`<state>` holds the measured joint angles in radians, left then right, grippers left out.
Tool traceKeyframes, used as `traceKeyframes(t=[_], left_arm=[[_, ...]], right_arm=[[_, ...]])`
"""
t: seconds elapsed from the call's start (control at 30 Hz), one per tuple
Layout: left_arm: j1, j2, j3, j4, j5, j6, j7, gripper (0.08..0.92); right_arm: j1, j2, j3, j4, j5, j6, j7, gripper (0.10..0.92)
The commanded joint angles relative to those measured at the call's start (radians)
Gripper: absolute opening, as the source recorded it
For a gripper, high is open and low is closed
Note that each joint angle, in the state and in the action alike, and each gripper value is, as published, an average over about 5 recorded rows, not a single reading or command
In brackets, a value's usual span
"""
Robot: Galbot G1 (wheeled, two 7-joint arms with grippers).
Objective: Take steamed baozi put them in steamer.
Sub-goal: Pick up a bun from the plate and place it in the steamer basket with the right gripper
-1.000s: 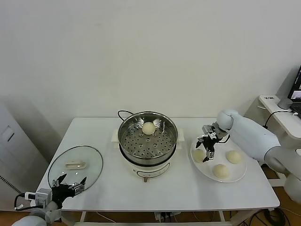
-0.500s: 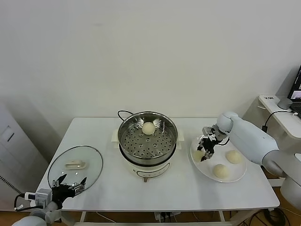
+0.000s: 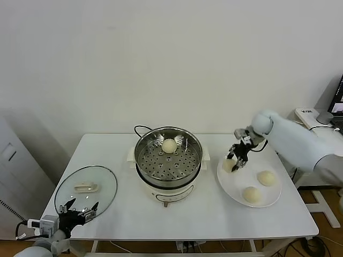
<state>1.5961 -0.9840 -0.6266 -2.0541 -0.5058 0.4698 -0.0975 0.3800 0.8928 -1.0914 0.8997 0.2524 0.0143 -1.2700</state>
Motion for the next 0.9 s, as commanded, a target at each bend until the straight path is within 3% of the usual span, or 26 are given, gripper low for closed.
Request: traceKeyframes(t=[0.03, 0.4, 0.9], left_arm=[[-0.003, 0.003, 0.005, -0.001, 0.002, 0.001, 0.000, 0.823], [-0.001, 0.002, 0.012, -0.004, 0.004, 0.000, 0.000, 0.823], [0.005, 0.000, 0.007, -0.007, 0.004, -0.004, 0.000, 0.823]], right_arm=[[0.328, -0.027, -0.259, 0.172, 0.308, -0.154, -0.001, 0.499], [0.402, 0.091, -0.271, 0.258, 0.546, -0.317, 0.102, 0.493], [0.237, 0.326, -0.242, 0.247, 0.617, -0.475, 0.379, 0.498]])
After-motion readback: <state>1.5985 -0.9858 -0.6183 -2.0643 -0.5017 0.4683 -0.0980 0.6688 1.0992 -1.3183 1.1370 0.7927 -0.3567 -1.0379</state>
